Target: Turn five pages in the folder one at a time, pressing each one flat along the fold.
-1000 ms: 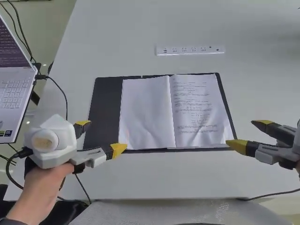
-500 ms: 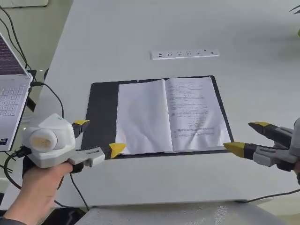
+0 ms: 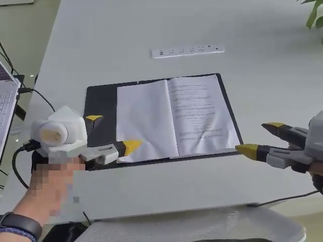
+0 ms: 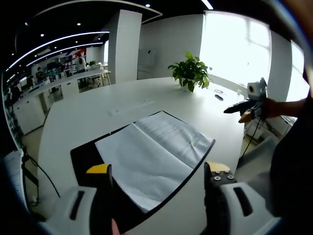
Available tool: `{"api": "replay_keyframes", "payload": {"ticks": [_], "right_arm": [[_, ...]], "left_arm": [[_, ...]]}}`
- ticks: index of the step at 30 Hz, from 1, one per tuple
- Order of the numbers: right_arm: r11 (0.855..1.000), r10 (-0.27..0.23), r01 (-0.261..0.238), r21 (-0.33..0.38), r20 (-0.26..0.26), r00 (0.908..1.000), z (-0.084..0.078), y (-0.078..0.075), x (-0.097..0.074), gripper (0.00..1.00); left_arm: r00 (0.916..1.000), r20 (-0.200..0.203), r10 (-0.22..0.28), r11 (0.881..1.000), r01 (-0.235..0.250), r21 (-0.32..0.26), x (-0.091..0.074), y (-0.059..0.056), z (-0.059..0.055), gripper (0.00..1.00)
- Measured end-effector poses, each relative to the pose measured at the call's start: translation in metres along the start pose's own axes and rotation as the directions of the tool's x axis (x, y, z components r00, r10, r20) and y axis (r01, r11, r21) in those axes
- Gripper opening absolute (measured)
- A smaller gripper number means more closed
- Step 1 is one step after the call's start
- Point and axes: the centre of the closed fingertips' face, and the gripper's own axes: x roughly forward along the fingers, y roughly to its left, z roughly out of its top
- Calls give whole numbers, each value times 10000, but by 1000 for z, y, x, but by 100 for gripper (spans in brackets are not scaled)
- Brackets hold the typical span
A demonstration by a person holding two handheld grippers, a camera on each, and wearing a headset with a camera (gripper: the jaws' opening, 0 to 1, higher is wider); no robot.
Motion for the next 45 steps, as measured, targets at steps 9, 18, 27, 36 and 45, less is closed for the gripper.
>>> {"api": "replay_keyframes", "payload": {"ticks": [9,18,27,36,45], "right_arm": [[9999,-82,81,127,137,9999,-2,-2,-6,70],[9994,-145,139,310,183,9997,-6,-3,-12,70],[9984,-246,234,519,225,9994,-11,-7,-18,69],[9977,-223,208,651,233,9995,-15,-10,-21,69],[9962,-178,159,851,215,9996,-20,-15,-25,69]], "left_arm": [[9981,39,-617,9971,614,450,26,-22,17,75],[9924,-89,-1231,9895,1234,756,53,-46,26,75],[9845,-253,-1735,9792,1752,1021,85,-69,34,74],[9730,-431,-2269,9657,2306,1198,126,-99,41,74],[9650,-684,-2531,9592,2595,1118,178,-131,37,73]]}}
